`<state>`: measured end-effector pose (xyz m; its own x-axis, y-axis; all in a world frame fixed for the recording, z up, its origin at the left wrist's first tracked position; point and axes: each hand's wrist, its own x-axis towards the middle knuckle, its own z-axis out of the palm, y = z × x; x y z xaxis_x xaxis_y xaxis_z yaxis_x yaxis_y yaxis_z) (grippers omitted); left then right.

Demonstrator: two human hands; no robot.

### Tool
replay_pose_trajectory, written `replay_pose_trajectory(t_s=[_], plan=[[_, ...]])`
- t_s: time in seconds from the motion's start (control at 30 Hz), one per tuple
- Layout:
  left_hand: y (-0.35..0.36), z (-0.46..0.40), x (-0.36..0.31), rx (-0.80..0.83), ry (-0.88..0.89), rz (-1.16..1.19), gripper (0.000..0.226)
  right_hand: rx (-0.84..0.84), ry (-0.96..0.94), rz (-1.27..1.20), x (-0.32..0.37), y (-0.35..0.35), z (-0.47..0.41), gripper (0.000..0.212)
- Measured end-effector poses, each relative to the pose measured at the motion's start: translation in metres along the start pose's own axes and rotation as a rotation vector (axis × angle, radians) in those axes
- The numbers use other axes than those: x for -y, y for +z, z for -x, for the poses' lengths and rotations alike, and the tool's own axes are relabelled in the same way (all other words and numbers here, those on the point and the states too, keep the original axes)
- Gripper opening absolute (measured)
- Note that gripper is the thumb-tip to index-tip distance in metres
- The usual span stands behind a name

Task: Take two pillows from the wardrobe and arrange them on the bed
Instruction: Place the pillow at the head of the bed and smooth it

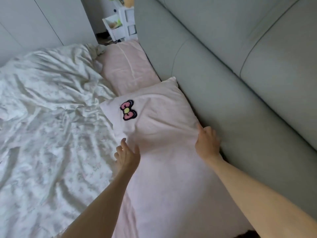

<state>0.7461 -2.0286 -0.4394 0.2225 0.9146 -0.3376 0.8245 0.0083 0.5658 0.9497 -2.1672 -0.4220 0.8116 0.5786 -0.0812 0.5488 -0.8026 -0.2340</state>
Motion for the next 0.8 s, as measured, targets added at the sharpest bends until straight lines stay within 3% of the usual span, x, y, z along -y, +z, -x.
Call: replay_pose_trajectory(t_s=[0.07, 0.23, 0.37, 0.5, 0.57, 0.67, 0.73, 0.8], plan=[[0.015, -0.002, -0.001, 0.048, 0.031, -0.16, 0.065, 0.096, -0.026, 0.061, -0.009, 0.02, 0.002, 0.059], [0.065, 0.012, 0.016, 0.199, 0.242, -0.397, 0.073, 0.311, -0.039, 0.079, -0.033, 0.073, 0.036, 0.055], [0.104, 0.031, 0.041, 0.329, 0.144, -0.348, 0.083, 0.481, 0.022, -0.023, -0.049, 0.102, 0.04, 0.061], [0.134, 0.042, 0.053, 0.332, 0.059, -0.329, 0.089, 0.606, -0.02, -0.014, -0.064, 0.117, 0.025, 0.062], [0.135, 0.042, 0.05, 0.301, 0.075, -0.268, 0.089, 0.552, -0.033, -0.083, -0.065, 0.117, 0.025, 0.063], [0.124, 0.053, 0.059, 0.14, 0.035, -0.088, 0.091, 0.249, 0.025, -0.173, -0.069, 0.105, 0.052, 0.065], [0.114, 0.069, 0.077, 0.088, -0.159, 0.039, 0.1, 0.139, 0.157, -0.128, -0.084, 0.099, 0.081, 0.073], [0.109, 0.084, 0.101, 0.177, -0.383, 0.231, 0.11, 0.222, 0.333, -0.091, -0.101, 0.095, 0.104, 0.085]])
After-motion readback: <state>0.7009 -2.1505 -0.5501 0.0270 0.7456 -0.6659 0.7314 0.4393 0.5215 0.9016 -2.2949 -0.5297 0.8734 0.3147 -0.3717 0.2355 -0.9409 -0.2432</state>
